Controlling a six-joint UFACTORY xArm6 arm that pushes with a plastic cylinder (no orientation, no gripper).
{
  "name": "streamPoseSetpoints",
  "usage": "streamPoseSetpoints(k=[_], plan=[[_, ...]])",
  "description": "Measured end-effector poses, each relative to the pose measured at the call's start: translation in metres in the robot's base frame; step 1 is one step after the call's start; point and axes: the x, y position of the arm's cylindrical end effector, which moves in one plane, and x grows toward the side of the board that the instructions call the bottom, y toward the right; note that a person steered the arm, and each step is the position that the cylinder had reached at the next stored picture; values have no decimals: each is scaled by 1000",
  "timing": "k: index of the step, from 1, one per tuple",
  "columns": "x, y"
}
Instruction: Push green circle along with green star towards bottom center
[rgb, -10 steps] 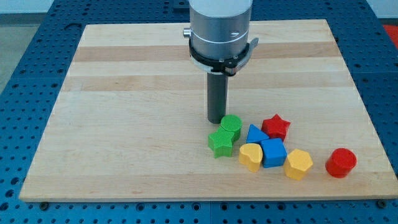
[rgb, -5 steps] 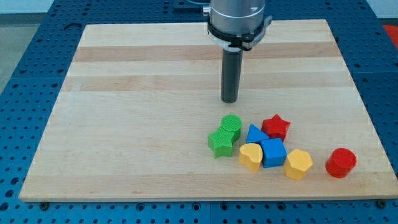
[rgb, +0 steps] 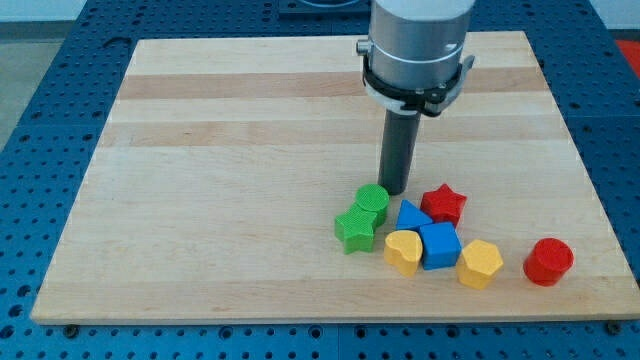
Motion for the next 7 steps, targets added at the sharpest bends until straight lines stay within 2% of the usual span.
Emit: streamPoseSetpoints(k=[2, 7], plan=[[30, 0], [30, -44]])
